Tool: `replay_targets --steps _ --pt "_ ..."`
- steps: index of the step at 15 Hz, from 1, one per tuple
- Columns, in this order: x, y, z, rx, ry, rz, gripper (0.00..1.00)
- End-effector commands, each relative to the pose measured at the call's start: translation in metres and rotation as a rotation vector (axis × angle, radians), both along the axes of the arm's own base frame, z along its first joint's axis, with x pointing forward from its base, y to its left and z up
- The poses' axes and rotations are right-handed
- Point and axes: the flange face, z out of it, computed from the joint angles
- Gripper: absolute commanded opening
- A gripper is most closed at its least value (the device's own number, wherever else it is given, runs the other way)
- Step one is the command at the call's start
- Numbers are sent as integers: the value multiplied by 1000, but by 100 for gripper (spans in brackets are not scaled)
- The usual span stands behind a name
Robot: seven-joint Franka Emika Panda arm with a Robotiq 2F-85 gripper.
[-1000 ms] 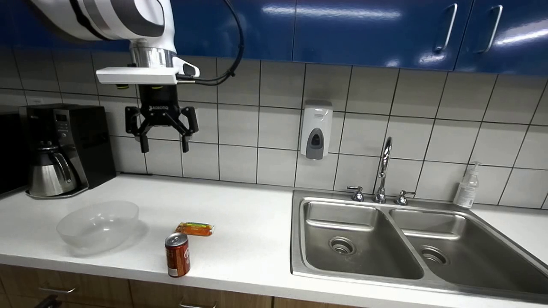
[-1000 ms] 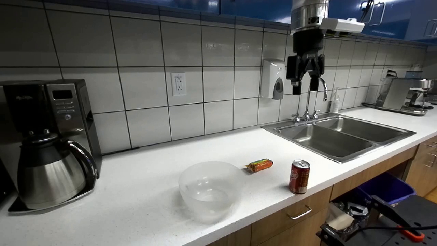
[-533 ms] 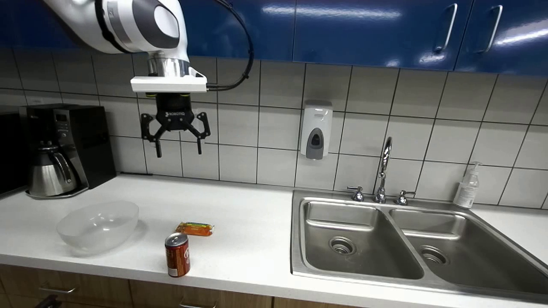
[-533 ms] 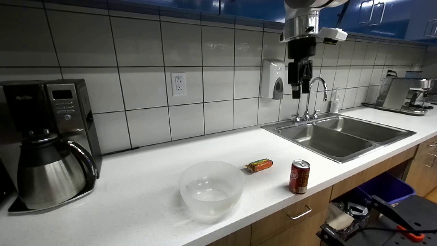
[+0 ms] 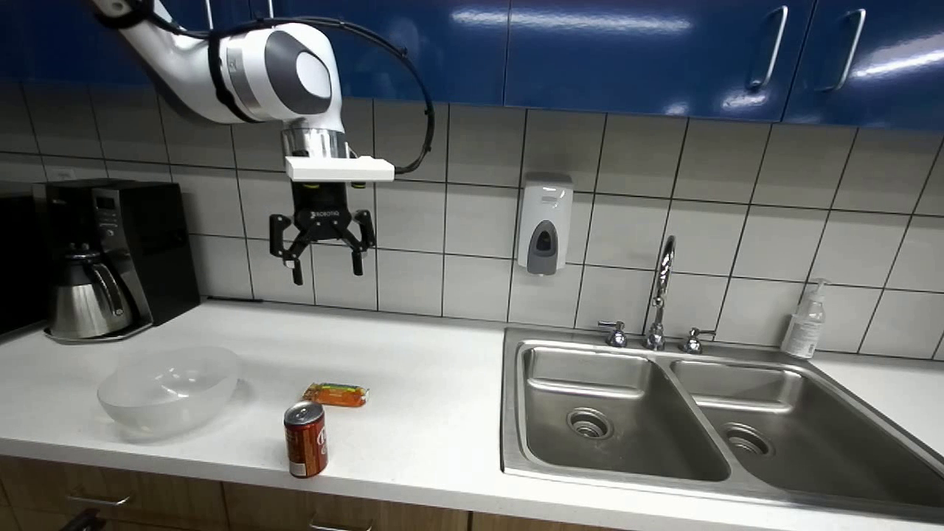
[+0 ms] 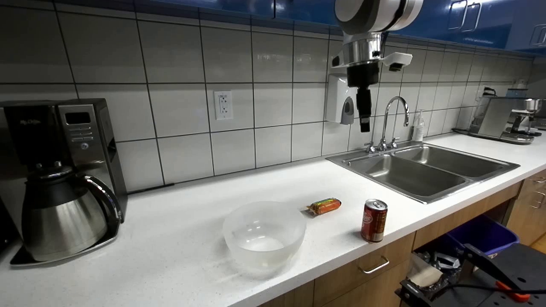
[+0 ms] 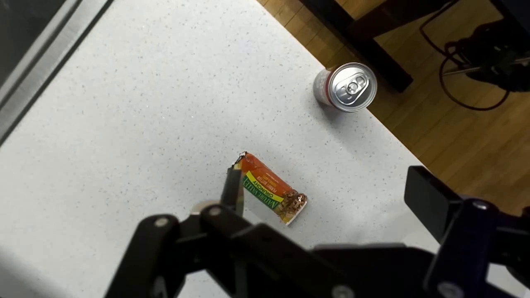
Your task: Put the orange packet in the clear bowl.
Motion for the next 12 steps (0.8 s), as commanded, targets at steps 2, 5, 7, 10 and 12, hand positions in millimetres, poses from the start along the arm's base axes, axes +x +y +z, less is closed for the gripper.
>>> replay_targets --steps 2,5,7,10,12 --pt "41 4 -36 -5 19 185 100" --pt "63 13 -60 -7 16 277 100" --pt "77 18 -76 -3 11 323 100" --pt "99 20 -100 8 15 367 100" --pt "112 18 -116 10 21 384 100"
